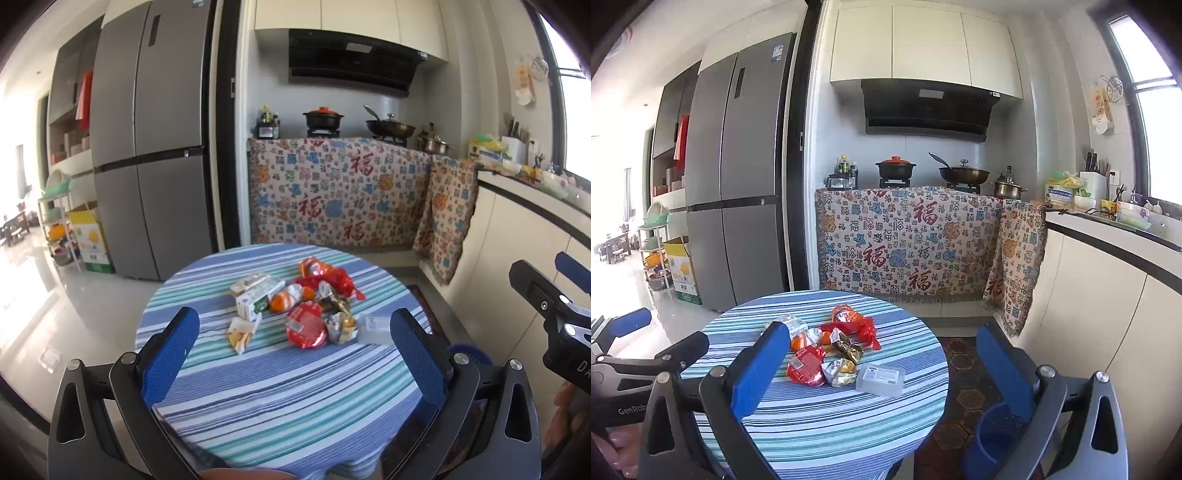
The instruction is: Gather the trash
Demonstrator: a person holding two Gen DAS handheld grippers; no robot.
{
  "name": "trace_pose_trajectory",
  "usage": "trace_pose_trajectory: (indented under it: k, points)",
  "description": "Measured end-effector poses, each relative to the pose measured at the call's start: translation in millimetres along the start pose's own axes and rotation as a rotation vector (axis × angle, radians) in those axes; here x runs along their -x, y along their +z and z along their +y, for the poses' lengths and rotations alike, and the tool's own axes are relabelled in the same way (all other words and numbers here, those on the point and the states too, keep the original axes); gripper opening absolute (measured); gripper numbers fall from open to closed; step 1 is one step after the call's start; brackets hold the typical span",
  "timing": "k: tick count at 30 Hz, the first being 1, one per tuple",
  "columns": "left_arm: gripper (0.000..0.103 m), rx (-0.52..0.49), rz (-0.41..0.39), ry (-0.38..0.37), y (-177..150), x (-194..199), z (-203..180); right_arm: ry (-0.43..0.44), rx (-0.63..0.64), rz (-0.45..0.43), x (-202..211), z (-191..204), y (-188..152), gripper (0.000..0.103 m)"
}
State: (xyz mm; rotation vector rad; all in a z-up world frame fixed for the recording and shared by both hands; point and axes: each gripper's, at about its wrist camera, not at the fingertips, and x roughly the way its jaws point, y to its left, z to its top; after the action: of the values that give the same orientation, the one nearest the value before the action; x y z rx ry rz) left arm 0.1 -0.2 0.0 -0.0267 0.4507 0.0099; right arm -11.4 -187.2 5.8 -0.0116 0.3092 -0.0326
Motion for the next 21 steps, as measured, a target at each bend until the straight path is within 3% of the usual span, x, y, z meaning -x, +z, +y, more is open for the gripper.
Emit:
trace_pose_trajectory:
  k: [21]
  points:
    - [0.103,0.000,0.003,0.000,0.0,-0.1,-0.1,-0.008,0.001,0.005,-0.7,2.1,-0.7,0.103]
